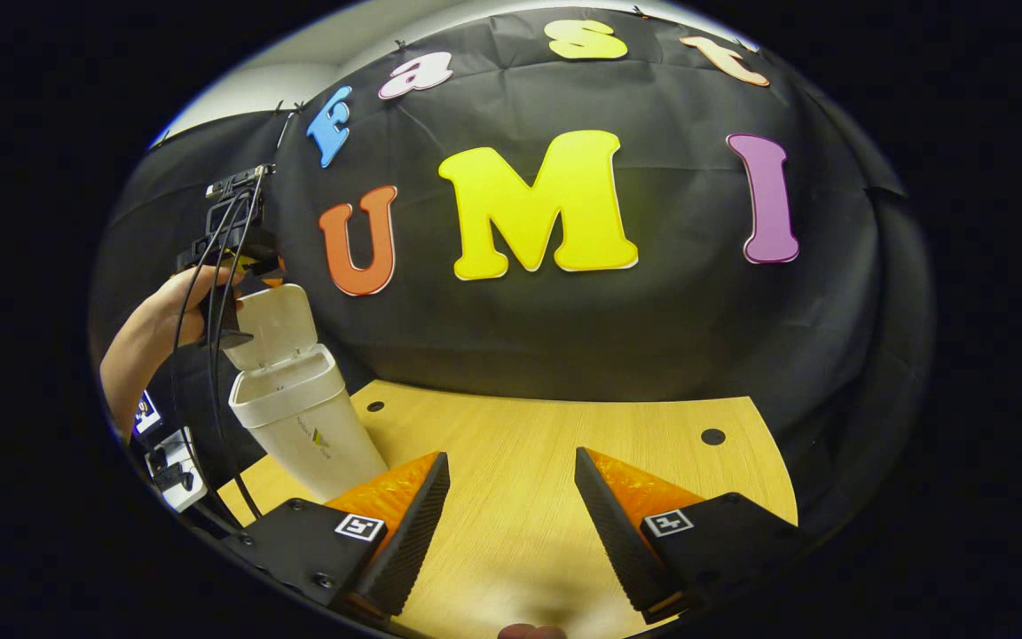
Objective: Press the lid of the desktop garbage bin to open it, pick up the crumpled paper on the desktop and throw it into the bin, then pick up the pop can on the desktop and drop it into the bin, and finally close the garbage bin lid.
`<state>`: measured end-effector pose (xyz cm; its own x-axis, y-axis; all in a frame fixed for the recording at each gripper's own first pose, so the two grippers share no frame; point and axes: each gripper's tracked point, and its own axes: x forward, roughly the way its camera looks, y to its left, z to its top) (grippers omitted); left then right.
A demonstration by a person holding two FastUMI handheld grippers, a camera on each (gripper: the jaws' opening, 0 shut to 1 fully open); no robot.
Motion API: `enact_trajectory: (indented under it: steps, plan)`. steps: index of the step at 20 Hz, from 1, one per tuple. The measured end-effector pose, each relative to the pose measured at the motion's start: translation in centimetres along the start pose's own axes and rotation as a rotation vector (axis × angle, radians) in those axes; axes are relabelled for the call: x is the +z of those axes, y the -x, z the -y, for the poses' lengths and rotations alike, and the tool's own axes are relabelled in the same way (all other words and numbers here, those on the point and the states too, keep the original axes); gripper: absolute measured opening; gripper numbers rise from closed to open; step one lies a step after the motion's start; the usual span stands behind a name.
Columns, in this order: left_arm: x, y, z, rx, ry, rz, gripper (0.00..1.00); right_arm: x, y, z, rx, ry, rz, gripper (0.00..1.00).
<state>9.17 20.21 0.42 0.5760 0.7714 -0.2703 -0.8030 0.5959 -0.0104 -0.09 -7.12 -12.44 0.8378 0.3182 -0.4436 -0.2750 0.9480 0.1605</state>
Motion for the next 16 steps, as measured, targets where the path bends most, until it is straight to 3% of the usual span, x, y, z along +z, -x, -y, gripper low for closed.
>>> enact_trajectory:
  steps: [4, 12, 16]
  plan:
    - [-4.7, 2.2, 1.0, -0.058, 0.005, -0.030, 0.93, -0.9, 0.1, 0.6, -0.001, -0.007, -0.023, 0.90]
    - [-11.5, 2.7, 1.2, -0.067, -0.061, -0.105, 0.92, -2.4, 0.8, 0.4, -0.009, 0.002, -0.055, 0.90]
    - [-12.4, 2.6, 1.3, -0.071, -0.067, -0.103, 0.92, -2.9, 0.9, 0.7, -0.018, -0.005, -0.070, 0.90]
